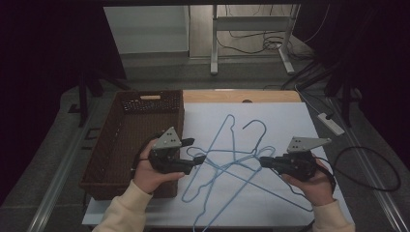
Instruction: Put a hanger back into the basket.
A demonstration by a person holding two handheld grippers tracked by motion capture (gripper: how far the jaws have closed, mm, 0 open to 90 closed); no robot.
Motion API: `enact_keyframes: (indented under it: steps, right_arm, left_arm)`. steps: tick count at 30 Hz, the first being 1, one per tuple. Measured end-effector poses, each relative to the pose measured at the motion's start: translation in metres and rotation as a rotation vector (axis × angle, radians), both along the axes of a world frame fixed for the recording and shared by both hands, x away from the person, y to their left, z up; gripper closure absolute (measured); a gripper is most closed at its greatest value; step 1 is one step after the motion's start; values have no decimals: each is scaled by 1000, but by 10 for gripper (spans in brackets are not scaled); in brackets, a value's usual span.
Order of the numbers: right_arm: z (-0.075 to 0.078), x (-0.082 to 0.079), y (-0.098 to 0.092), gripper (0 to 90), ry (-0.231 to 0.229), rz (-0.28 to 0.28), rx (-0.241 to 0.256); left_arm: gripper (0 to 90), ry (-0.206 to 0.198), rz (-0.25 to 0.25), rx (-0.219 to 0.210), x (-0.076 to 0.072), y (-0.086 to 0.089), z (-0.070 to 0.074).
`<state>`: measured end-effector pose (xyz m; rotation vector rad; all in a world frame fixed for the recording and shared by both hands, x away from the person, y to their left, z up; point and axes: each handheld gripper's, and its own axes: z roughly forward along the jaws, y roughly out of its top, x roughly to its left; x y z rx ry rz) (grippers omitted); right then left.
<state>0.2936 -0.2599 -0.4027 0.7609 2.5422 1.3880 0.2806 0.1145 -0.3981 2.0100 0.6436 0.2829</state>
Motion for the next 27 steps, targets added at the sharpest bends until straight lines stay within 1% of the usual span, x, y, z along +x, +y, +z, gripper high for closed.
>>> enact_keyframes:
  steps: [2, 5, 6, 7, 8, 11, 15, 17, 19, 20, 22, 25, 26, 27]
  right_arm:
    - [1, 0, 0, 875, 2, 7, 5]
    - [2, -1, 0, 875, 3, 21, 15]
    - [2, -1, 0, 875, 3, 21, 15]
    - [3, -2, -1, 875, 5, 34, 21]
    - [3, -2, -1, 875, 5, 34, 21]
    - [4, -2, -1, 875, 5, 55, 27]
    - [4, -3, -1, 875, 7, 70, 31]
    - [3, -3, 0, 875, 12, 78, 28]
    - [3, -2, 1, 875, 14, 83, 28]
    - [2, -2, 2, 875, 15, 88, 29]
    - [2, -2, 2, 875, 14, 93, 31]
    - [3, -3, 2, 875, 12, 103, 35]
    - [4, -3, 2, 875, 11, 107, 39]
    - [4, -3, 2, 875, 9, 110, 40]
  left_arm:
    - [318, 6, -14, 6, 3, -5, 0]
    - [321, 20, -48, 24, 9, -14, 0]
    - [322, 20, -48, 24, 9, -14, 0]
    - [323, 28, -60, 30, 12, -18, 0]
    - [323, 32, -70, 39, 14, -21, -1]
    - [326, 53, -113, 83, 24, -35, -4]
    - [334, 62, -160, 127, 31, -45, -6]
    - [357, 65, -188, 147, 34, -50, -9]
    - [376, 70, -215, 186, 36, -56, -12]
    - [404, 76, -225, 203, 37, -58, -14]
    - [443, 78, -239, 223, 38, -62, -16]
    - [540, 71, -261, 255, 37, -67, -18]
    - [588, 71, -261, 255, 37, -67, -18]
    - [674, 61, -254, 288, 36, -69, -19]
